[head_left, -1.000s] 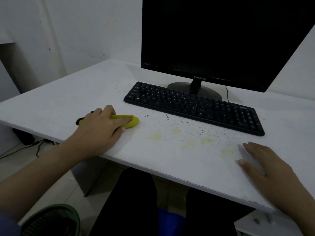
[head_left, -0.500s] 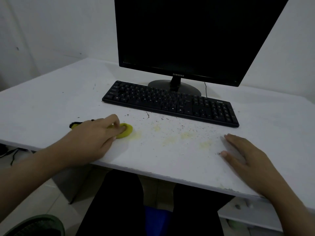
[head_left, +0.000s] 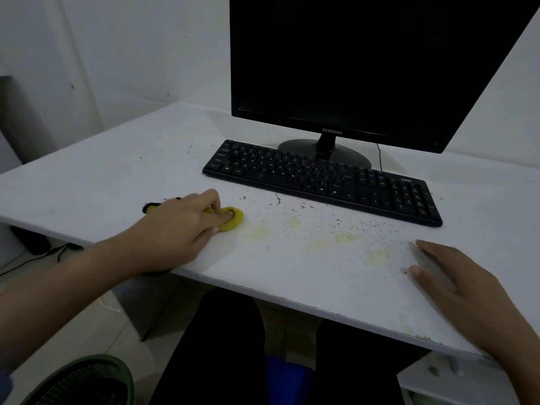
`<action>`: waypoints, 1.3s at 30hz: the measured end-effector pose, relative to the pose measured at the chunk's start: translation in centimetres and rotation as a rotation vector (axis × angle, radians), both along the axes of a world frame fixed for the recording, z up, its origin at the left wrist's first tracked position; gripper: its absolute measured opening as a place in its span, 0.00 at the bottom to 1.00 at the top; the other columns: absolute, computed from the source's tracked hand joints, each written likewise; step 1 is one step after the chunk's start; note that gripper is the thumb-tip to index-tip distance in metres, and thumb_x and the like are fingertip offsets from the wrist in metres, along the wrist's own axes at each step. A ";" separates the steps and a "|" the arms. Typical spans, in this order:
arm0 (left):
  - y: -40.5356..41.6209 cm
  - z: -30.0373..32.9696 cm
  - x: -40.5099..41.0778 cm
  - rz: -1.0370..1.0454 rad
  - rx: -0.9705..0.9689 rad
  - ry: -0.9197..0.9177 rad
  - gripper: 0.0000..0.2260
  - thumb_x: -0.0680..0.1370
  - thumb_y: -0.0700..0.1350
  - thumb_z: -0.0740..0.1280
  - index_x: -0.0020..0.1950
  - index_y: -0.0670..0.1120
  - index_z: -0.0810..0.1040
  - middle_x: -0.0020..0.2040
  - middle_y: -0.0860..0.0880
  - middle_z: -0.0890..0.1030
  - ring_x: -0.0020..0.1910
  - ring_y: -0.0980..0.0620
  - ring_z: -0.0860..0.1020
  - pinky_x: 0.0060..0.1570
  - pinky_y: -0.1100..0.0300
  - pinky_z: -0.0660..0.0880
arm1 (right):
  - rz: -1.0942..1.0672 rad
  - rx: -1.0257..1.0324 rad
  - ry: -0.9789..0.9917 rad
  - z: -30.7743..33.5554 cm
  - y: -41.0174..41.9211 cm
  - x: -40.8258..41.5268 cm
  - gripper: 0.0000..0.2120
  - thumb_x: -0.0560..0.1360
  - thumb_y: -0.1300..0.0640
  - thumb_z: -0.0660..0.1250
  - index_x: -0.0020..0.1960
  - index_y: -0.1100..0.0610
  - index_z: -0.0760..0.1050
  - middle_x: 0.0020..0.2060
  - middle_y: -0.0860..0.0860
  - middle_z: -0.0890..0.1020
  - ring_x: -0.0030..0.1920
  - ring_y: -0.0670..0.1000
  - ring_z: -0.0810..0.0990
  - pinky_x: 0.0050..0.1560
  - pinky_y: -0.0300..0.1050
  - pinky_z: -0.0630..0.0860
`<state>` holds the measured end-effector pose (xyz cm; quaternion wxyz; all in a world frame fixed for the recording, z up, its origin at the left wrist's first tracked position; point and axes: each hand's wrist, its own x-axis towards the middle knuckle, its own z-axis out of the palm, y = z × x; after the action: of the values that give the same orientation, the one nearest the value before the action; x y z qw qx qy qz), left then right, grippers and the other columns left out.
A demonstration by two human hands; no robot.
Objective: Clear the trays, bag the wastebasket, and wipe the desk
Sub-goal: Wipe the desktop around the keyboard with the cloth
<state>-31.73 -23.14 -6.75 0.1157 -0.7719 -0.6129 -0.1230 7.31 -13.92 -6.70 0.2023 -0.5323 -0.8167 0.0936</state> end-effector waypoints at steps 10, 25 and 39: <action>3.3 -0.1 1.3 -0.025 0.057 -0.144 0.16 0.78 0.45 0.58 0.60 0.43 0.78 0.52 0.49 0.76 0.48 0.49 0.70 0.46 0.51 0.74 | -0.019 0.015 0.015 -0.5 0.5 0.2 0.39 0.66 0.28 0.51 0.69 0.50 0.66 0.67 0.49 0.72 0.66 0.52 0.69 0.62 0.44 0.63; -1.0 0.2 -1.6 0.070 -0.116 -0.216 0.29 0.71 0.66 0.53 0.71 0.61 0.63 0.67 0.60 0.72 0.61 0.57 0.73 0.56 0.67 0.64 | -0.026 0.046 -0.001 -1.1 1.2 0.4 0.53 0.57 0.18 0.39 0.68 0.49 0.68 0.65 0.50 0.74 0.64 0.54 0.71 0.64 0.51 0.66; -0.2 0.1 -0.1 -0.050 0.062 -0.216 0.17 0.74 0.54 0.59 0.58 0.53 0.80 0.56 0.58 0.80 0.52 0.67 0.75 0.45 0.77 0.69 | -0.023 0.070 -0.001 -1.1 1.2 0.4 0.53 0.57 0.18 0.39 0.67 0.50 0.70 0.64 0.50 0.75 0.63 0.55 0.73 0.63 0.50 0.66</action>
<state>-31.82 -23.37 -6.63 0.0694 -0.7652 -0.5983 -0.2273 7.74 -12.75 -7.81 0.2215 -0.5342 -0.8134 0.0627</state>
